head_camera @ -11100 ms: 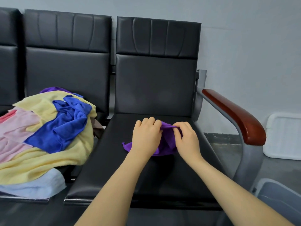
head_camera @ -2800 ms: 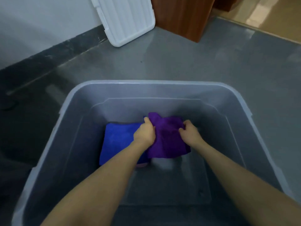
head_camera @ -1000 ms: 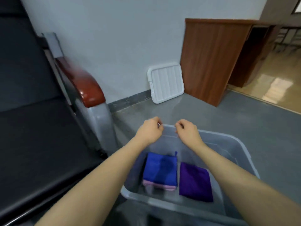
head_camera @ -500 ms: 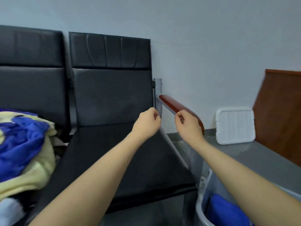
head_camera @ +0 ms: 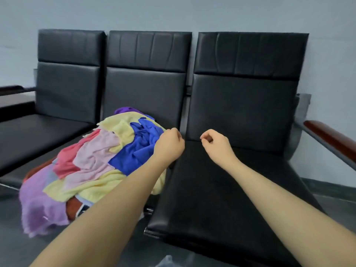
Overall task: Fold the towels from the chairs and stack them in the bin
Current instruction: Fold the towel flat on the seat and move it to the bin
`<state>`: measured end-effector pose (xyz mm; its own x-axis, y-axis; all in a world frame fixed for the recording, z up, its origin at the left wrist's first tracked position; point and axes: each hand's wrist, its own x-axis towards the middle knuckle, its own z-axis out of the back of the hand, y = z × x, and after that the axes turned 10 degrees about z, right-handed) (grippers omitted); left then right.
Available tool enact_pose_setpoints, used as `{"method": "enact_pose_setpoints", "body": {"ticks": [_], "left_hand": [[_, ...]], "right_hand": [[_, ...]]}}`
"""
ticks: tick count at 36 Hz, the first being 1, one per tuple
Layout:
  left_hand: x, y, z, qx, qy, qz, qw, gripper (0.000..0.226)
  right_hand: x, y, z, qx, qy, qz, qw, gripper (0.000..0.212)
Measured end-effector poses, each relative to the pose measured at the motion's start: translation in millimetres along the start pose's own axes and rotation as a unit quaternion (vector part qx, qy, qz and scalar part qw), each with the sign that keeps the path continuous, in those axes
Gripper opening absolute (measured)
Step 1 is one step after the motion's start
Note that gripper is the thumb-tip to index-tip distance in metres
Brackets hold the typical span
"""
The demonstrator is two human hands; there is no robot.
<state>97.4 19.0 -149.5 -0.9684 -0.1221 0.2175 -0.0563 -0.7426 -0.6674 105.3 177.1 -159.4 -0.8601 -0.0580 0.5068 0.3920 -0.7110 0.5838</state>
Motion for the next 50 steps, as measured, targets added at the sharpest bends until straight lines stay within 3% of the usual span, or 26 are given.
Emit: {"method": "enact_pose_setpoints", "body": {"ticks": [4, 7, 11, 14, 18, 21, 25, 28, 31, 36, 42, 46, 50], "left_hand": [[21.5, 51.3, 15.6, 0.072, -0.038, 0.028, 0.996, 0.028], [31.6, 82.2, 22.6, 0.137, -0.032, 0.040, 0.989, 0.008], [40.1, 116.7, 18.8, 0.227, -0.014, 0.079, 0.971, 0.028], [40.7, 133.0, 8.5, 0.318, -0.023, 0.100, 0.942, 0.029], [41.5, 146.0, -8.2, 0.308, -0.050, 0.111, 0.943, 0.020], [42.0, 144.4, -12.7, 0.238, -0.079, 0.061, 0.966, 0.021], [41.2, 127.4, -15.8, 0.108, -0.045, -0.021, 0.993, 0.012], [33.5, 110.0, -19.1, 0.055, -0.048, -0.045, 0.996, 0.010], [23.4, 88.2, -23.7, 0.011, -0.045, -0.064, 0.997, 0.014], [9.4, 51.6, -37.1, -0.011, -0.036, -0.104, 0.994, 0.011], [-18.0, -3.1, -64.3, -0.064, -0.011, -0.080, 0.995, 0.022], [-37.1, -25.0, -85.7, -0.102, 0.050, -0.097, 0.989, 0.029], [-55.8, -40.7, -115.2, -0.015, 0.127, -0.128, 0.984, 0.025]], "right_hand": [[26.8, 15.0, -59.5, 0.051, 0.059, 0.049, 0.996, 0.017], [38.1, 21.5, -94.9, 0.058, 0.114, 0.074, 0.989, 0.028], [49.6, 21.5, -138.7, 0.042, 0.204, 0.076, 0.975, 0.044], [49.6, 17.5, -158.6, 0.018, 0.260, 0.074, 0.963, 0.056], [47.2, 7.1, -175.6, 0.031, 0.291, 0.077, 0.953, 0.068], [45.8, -1.7, -178.8, 0.053, 0.267, 0.075, 0.959, 0.059], [41.5, -9.4, -168.2, 0.071, 0.180, 0.084, 0.978, 0.010], [34.8, -10.5, -148.1, 0.119, 0.116, 0.089, 0.982, 0.024], [23.7, -11.4, -121.1, 0.135, 0.072, 0.101, 0.983, 0.007], [7.6, -22.9, -71.3, 0.184, 0.028, 0.041, 0.982, 0.007], [-21.5, -47.5, -14.5, 0.127, -0.031, 0.027, 0.991, 0.014], [-43.3, -64.0, 15.5, 0.089, -0.093, -0.006, 0.992, 0.013], [-67.1, -92.0, 42.0, 0.055, -0.102, -0.042, 0.992, 0.012]]}}
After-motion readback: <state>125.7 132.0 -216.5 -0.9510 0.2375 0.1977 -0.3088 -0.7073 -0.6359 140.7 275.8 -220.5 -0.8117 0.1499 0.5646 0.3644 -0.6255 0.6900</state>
